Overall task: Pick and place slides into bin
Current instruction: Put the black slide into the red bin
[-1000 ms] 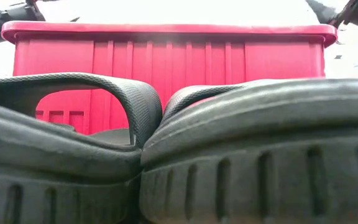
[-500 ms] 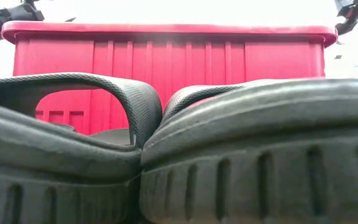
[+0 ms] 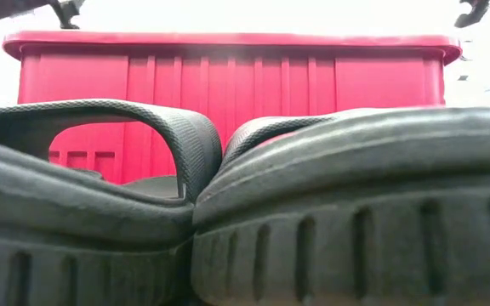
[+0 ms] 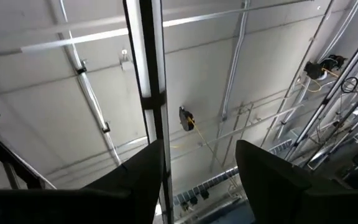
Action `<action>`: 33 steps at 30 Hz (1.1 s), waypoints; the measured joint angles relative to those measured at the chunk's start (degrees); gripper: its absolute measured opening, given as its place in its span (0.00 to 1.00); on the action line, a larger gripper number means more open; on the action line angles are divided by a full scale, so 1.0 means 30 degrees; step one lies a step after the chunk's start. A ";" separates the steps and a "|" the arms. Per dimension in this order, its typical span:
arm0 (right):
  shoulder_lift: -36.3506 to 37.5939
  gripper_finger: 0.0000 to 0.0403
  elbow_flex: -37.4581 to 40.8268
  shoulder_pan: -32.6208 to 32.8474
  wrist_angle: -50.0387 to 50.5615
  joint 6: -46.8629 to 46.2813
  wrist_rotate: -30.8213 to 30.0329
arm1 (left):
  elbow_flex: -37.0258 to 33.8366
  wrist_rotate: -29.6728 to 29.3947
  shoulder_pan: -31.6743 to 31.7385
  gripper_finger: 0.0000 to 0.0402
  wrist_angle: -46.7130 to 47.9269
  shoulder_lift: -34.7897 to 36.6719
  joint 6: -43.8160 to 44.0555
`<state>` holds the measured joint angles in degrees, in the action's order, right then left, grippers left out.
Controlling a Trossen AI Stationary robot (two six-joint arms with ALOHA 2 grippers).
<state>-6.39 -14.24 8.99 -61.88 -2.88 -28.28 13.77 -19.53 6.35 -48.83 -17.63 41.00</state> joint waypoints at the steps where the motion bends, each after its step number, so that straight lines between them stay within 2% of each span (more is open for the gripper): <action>1: -0.0439 0.48 -0.0582 0.0000 0.0241 0.0350 -0.0009 | 0.0785 -0.0003 0.0000 0.50 0.1134 -0.0007 -0.0433; 6: -0.2225 0.48 -0.4063 0.0000 0.0796 0.2248 0.1095 | 0.5619 0.0022 0.0000 0.50 0.6749 -0.0686 -0.3051; 10: -0.3569 0.48 -0.7292 0.0000 0.4685 0.2404 0.2001 | 0.9520 0.0035 0.0000 0.50 0.9627 -0.2048 -0.4182; 14: -0.5245 0.48 -1.1001 0.0000 0.9069 0.2365 0.1983 | 1.3020 0.0252 0.0000 0.50 1.0320 -0.3895 -0.4994; 17: -0.6785 0.48 -1.3648 0.0000 1.0912 0.2859 0.2012 | 1.5344 0.0480 0.0000 0.50 1.1102 -0.5306 -0.5522; 22: -0.8722 0.48 -1.8345 0.0000 1.4766 0.3075 0.1951 | 1.8659 -0.0649 0.0007 0.50 1.2761 -0.7469 -0.5287; 33: -1.4249 0.48 -2.9939 0.0029 2.6027 0.2665 0.1952 | 2.3760 -0.0213 0.0004 0.50 1.4190 -1.0837 -0.5682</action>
<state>-49.14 -104.06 9.08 16.20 5.11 -22.42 85.05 -20.17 6.36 -6.26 -50.14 23.96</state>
